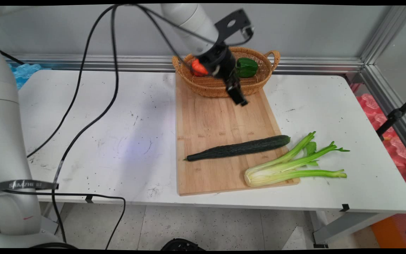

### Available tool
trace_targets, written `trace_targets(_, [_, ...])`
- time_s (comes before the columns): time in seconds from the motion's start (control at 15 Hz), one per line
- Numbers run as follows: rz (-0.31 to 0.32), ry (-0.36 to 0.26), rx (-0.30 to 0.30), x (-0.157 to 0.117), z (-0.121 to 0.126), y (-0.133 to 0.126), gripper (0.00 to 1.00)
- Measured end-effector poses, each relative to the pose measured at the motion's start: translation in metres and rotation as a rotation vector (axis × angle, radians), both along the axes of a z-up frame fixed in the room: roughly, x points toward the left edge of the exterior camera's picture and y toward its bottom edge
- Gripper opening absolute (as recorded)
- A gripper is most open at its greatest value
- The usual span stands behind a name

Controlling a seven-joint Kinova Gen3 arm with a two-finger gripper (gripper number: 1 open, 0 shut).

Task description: Pick up the cucumber from the cutting board

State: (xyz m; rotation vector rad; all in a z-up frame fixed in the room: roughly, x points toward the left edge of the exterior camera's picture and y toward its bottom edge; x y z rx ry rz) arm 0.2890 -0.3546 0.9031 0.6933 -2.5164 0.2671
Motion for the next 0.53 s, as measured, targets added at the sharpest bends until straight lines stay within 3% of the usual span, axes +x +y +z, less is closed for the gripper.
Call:
trace_targets(0.33, [-0.024, -0.052, 0.031, -0.001, -0.019, 0.056, 1.00])
trace_targets(0.53, [-0.023, -0.066, 0.032, -0.005, -0.034, 0.076, 1.00])
